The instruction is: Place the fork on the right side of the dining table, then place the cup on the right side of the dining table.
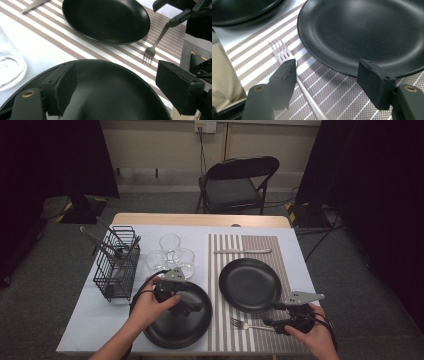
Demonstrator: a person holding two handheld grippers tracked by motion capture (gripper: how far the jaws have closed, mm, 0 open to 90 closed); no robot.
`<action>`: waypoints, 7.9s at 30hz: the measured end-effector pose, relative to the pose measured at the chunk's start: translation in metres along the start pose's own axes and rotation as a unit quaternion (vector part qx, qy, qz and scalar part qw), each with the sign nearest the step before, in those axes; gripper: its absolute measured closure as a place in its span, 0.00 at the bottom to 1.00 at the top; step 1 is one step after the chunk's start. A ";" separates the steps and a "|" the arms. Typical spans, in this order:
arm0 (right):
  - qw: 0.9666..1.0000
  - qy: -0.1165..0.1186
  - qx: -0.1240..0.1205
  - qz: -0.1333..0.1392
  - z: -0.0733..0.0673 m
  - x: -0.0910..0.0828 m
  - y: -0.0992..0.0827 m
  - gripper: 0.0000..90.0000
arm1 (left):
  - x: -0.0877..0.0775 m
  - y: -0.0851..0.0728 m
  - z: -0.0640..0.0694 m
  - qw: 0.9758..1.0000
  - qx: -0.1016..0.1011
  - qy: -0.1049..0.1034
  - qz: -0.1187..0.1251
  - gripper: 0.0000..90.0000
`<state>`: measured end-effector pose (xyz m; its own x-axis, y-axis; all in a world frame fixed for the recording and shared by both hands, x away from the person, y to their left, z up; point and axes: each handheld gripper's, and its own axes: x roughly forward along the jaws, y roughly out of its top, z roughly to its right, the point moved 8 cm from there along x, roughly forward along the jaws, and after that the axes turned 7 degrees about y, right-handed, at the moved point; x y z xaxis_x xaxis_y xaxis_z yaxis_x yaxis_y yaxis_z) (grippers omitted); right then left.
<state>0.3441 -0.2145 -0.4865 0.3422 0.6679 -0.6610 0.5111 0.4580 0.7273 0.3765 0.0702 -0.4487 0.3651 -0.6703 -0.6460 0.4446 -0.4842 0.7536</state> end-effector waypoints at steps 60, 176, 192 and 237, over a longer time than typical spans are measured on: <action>0.998 -0.063 -0.009 -0.027 0.018 -0.001 -0.049 0.36 | 0.004 -0.007 -0.001 1.000 -0.002 0.002 -0.010 0.19; 1.000 0.005 -0.010 0.011 0.012 0.046 0.069 0.31 | -0.029 -0.036 -0.018 0.999 -0.030 0.027 0.004 0.19; 1.000 0.019 -0.024 0.004 0.008 0.062 0.097 0.30 | -0.031 -0.040 -0.021 0.999 -0.037 0.032 0.004 0.19; 0.999 0.028 -0.015 -0.004 0.016 0.093 0.135 0.30 | -0.034 -0.051 -0.019 0.999 -0.039 0.031 0.003 0.19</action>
<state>0.4574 -0.1003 -0.4530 0.2933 0.6961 -0.6553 0.4884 0.4801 0.7287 0.3566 0.1289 -0.4675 0.4164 -0.6354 -0.6502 0.5033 -0.4345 0.7469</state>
